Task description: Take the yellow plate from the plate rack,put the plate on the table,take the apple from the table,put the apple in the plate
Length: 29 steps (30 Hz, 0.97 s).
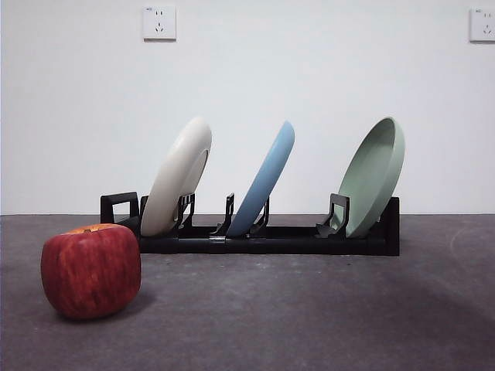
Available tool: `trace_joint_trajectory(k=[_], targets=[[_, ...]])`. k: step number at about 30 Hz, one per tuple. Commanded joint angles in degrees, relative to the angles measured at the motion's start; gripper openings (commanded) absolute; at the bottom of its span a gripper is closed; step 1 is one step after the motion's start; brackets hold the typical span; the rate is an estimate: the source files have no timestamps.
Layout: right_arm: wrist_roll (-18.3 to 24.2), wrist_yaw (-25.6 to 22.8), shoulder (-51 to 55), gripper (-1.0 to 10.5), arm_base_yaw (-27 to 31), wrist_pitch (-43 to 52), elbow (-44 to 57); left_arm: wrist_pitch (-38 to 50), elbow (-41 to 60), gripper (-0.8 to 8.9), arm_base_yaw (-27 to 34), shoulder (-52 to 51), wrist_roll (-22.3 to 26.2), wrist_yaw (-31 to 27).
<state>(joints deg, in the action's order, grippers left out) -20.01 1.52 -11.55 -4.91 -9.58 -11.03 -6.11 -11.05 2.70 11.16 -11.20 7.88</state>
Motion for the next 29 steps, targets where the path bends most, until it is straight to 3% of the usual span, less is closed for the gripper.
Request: trace_joint_trajectory(k=[1,5,16,18,22,29], targets=[[-0.9,0.1,-5.1,-0.1,0.0,0.3,-4.4,0.6,-4.2,-0.08,0.2,5.6,-0.8,0.1],[0.8,3.4,-13.4,-0.1,0.0,-0.2,-11.3,0.9,-11.7,-0.08,0.2,14.9,-0.8,2.8],[4.9,18.6,-36.7,0.1,0.0,-1.4,-28.5,-0.5,-33.3,0.00,-0.9,42.9,-0.8,21.3],[5.3,20.5,-39.5,0.7,0.0,-1.4,-30.5,-1.6,-36.7,0.44,-1.8,47.1,-0.8,22.4],[5.3,22.6,-43.6,2.7,-0.2,-1.5,-33.3,-5.8,-43.9,2.61,-4.6,55.5,-0.9,22.4],[5.3,22.6,-46.2,2.9,-0.2,-2.5,-34.5,-11.2,-57.1,2.59,-11.0,69.4,-0.8,22.6]])
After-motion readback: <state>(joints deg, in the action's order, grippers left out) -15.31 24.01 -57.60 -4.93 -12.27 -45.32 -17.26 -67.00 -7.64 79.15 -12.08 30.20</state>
